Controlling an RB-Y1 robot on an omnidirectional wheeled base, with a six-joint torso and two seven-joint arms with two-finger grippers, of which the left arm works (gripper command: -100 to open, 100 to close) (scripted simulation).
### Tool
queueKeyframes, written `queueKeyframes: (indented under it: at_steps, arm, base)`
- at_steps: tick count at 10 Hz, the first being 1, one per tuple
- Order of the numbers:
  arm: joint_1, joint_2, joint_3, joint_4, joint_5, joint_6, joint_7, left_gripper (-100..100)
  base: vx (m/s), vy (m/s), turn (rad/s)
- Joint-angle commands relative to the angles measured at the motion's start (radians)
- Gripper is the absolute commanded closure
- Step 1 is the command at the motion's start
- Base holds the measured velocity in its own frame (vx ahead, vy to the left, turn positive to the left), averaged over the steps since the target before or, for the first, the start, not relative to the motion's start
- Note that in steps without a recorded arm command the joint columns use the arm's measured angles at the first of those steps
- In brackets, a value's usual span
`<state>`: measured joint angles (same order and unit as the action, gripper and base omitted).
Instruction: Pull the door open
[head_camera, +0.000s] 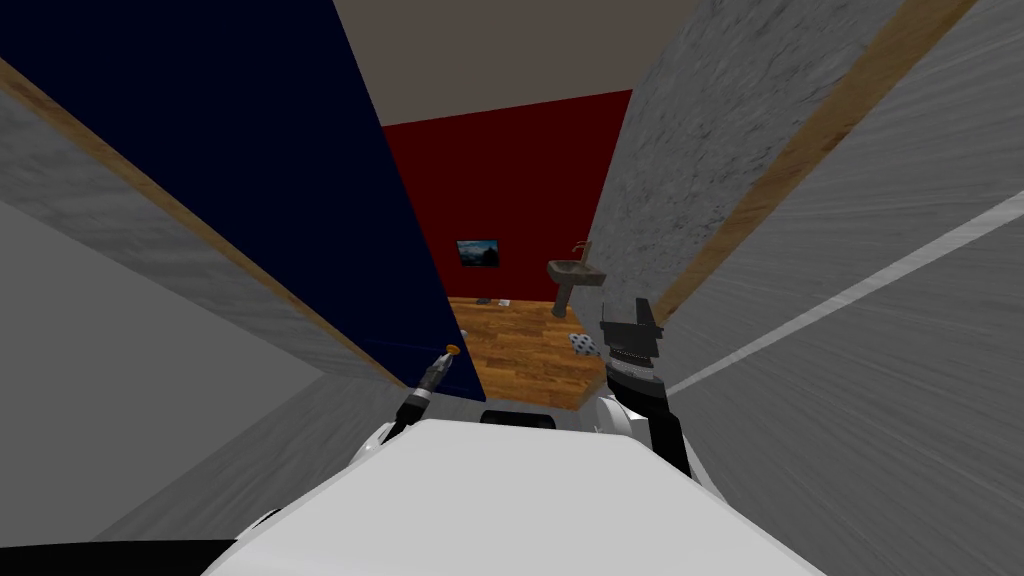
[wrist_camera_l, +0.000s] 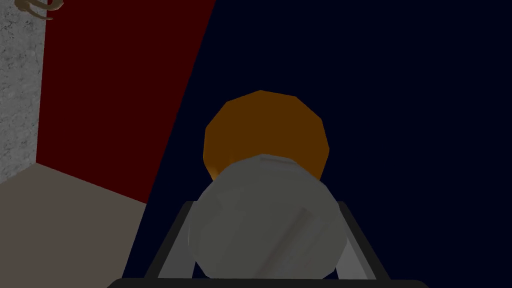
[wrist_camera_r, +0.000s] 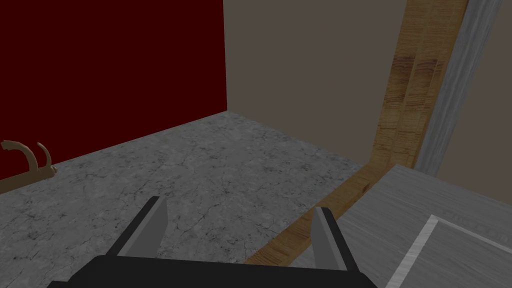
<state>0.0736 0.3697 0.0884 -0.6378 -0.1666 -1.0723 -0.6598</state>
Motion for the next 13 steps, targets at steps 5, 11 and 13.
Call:
queueKeyframes:
  at_steps: [5, 11, 13]
  arm:
    - [-0.001, -0.007, -0.022, -0.005, 0.039, 0.013, 0.131, 100]
    - [-0.011, -0.01, -0.048, -0.009, 0.099, 0.029, 0.276, 100]
    - [-0.014, -0.01, -0.055, -0.01, 0.114, 0.033, 0.326, 100]
  base:
    - [-0.043, 0.02, -0.047]
    - [-0.043, 0.026, -0.059]
    - [-0.055, 0.03, -0.035]
